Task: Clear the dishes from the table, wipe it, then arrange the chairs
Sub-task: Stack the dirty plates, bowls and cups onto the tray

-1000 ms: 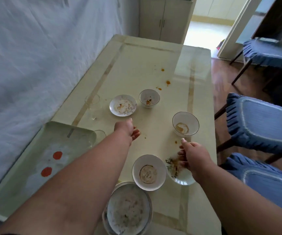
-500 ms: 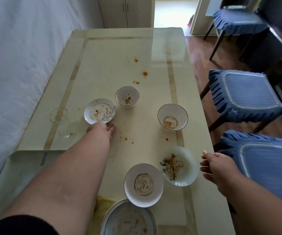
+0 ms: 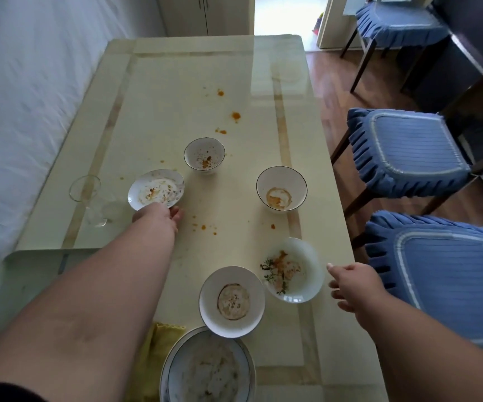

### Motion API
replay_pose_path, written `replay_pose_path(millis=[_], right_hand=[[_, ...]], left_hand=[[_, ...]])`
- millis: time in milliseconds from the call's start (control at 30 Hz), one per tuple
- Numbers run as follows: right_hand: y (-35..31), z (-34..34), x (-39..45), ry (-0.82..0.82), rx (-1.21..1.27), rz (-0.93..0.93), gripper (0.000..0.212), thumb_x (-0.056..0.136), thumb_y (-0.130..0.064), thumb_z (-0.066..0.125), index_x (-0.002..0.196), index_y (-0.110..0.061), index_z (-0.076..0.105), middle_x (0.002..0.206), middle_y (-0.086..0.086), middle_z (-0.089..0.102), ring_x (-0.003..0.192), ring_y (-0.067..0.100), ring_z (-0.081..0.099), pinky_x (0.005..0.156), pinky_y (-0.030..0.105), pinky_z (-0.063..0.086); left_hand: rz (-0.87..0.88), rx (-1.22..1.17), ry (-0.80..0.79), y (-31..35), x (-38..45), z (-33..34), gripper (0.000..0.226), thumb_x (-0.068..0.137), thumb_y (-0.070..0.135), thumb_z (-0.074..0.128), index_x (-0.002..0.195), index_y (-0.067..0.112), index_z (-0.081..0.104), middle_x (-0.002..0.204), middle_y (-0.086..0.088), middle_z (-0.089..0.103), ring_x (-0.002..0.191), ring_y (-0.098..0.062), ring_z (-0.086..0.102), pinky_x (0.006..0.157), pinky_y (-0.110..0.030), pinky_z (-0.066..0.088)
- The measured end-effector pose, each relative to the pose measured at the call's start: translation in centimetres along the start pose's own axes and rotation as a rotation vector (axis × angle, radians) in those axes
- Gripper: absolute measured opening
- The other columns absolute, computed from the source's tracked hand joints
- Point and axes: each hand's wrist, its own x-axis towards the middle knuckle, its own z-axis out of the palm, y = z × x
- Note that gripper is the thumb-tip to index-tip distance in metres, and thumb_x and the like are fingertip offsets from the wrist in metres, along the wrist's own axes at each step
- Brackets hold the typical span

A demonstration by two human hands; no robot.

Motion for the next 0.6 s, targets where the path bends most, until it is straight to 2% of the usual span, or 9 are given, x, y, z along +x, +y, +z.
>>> replay_pose_path(millis=[67, 167, 233, 300, 400, 500, 600], right_hand=[[0.4, 0.5, 0.0, -0.005, -0.014, 0.005, 0.022, 0.108, -0.029, 0.067, 0.095, -0.011, 0.064, 0.101, 0.016, 0.074, 0.09, 0.034, 0.072, 0.075, 0.045, 0.06], [1.3, 1.3, 0.5, -0.04, 0.029, 0.039, 0.03, 0.106, -0.029, 0.069, 0.096, -0.001, 0.067, 0.083, 0.014, 0.067, 0.068, 0.027, 0.061, 0.056, 0.037, 0.051], [1.8, 2.0, 1.0, -0.053, -0.001, 0.051, 0.035, 0.104, -0.03, 0.072, 0.099, 0.004, 0.07, 0.078, 0.016, 0.066, 0.063, 0.028, 0.06, 0.051, 0.036, 0.049], [2.3, 2.7, 1.9, -0.039, -0.072, 0.038, 0.034, 0.103, -0.03, 0.073, 0.094, 0.003, 0.071, 0.082, 0.021, 0.072, 0.066, 0.032, 0.066, 0.057, 0.039, 0.054], [2.6, 3.0, 3.8, -0.053, -0.231, -0.027, 0.023, 0.102, -0.015, 0.063, 0.087, 0.001, 0.068, 0.096, 0.026, 0.077, 0.071, 0.031, 0.064, 0.063, 0.039, 0.053], [1.9, 2.4, 3.6, -0.135, -0.257, -0.093, 0.026, 0.104, -0.018, 0.059, 0.08, -0.009, 0.062, 0.087, 0.017, 0.069, 0.076, 0.03, 0.062, 0.07, 0.043, 0.057], [2.0, 1.2, 2.8, -0.163, -0.183, -0.161, 0.027, 0.107, -0.021, 0.054, 0.094, -0.001, 0.068, 0.08, 0.015, 0.063, 0.067, 0.028, 0.057, 0.064, 0.043, 0.05]], left_hand=[[0.02, 0.015, 0.013, -0.4, -0.6, -0.9, 0.042, 0.106, 0.001, 0.038, 0.14, 0.009, 0.062, 0.104, -0.017, 0.073, 0.065, -0.019, 0.073, 0.049, -0.034, 0.062], [0.049, -0.033, -0.035, -0.6, -3.1, -2.3, 0.024, 0.108, 0.008, 0.051, 0.129, 0.008, 0.062, 0.104, -0.019, 0.073, 0.073, -0.021, 0.073, 0.056, -0.037, 0.066], [0.07, -0.069, -0.065, -0.8, -5.8, -3.3, 0.013, 0.109, 0.016, 0.058, 0.12, 0.01, 0.061, 0.104, -0.019, 0.073, 0.075, -0.021, 0.072, 0.06, -0.039, 0.067], [0.093, -0.06, -0.083, -1.1, -8.1, -4.4, 0.014, 0.108, 0.021, 0.062, 0.114, 0.008, 0.062, 0.101, -0.017, 0.072, 0.073, -0.021, 0.071, 0.065, -0.039, 0.068], [0.109, -0.037, -0.116, -2.7, -11.1, -6.7, 0.019, 0.107, 0.023, 0.065, 0.114, 0.005, 0.065, 0.101, -0.017, 0.073, 0.075, -0.022, 0.071, 0.063, -0.038, 0.067], [0.16, -0.043, -0.102, -4.8, -14.2, -9.6, 0.023, 0.106, 0.02, 0.065, 0.121, 0.002, 0.066, 0.102, -0.018, 0.072, 0.073, -0.021, 0.07, 0.061, -0.037, 0.066], [0.212, -0.059, -0.06, -6.8, -18.0, -12.7, 0.023, 0.104, 0.017, 0.068, 0.118, -0.002, 0.066, 0.096, -0.02, 0.072, 0.069, -0.022, 0.07, 0.062, -0.038, 0.066]])
